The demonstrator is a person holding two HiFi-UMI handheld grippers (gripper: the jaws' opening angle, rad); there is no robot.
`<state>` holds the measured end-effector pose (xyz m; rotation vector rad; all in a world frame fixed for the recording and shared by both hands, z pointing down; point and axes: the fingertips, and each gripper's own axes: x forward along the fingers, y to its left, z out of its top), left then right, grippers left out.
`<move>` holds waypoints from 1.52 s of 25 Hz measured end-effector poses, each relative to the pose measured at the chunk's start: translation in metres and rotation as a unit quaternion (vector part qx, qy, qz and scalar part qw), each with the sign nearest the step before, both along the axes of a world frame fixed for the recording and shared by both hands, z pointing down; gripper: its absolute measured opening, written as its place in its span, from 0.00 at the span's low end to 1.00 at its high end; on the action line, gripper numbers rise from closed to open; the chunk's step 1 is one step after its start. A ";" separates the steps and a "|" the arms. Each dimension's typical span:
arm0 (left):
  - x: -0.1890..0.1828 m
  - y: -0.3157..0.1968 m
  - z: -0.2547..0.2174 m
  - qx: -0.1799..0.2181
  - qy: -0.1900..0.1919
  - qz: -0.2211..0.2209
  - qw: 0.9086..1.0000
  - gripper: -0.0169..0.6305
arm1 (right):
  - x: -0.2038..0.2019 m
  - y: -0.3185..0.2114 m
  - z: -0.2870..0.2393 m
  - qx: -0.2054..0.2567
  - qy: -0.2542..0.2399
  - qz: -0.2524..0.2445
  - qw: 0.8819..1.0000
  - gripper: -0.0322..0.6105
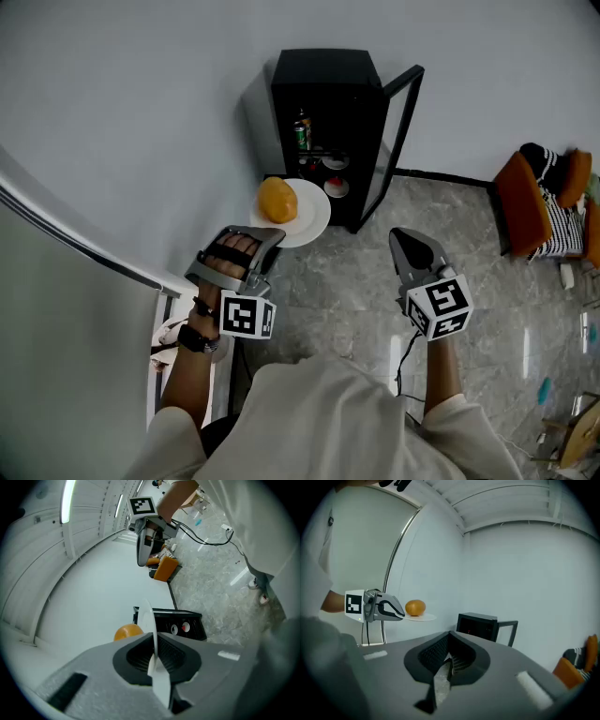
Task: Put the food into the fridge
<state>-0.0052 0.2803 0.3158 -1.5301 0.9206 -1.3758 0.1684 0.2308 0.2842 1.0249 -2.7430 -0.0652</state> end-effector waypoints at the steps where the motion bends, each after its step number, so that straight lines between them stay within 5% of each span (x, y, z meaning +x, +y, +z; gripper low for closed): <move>1: 0.001 -0.001 0.000 0.000 0.000 0.000 1.000 0.06 | 0.002 -0.001 -0.001 0.000 -0.003 0.002 1.000 0.06; 7: 0.006 -0.004 -0.002 -0.002 0.002 -0.005 1.000 0.06 | 0.013 -0.010 -0.010 -0.009 -0.050 0.009 0.999 0.06; 25: 0.034 -0.010 -0.006 -0.016 0.004 -0.030 0.999 0.06 | 0.028 -0.014 -0.021 0.010 -0.052 -0.036 0.998 0.06; 38: 0.003 -0.090 -0.021 -0.016 -0.013 0.060 0.998 0.06 | -0.025 -0.097 -0.025 0.024 -0.065 0.009 0.998 0.06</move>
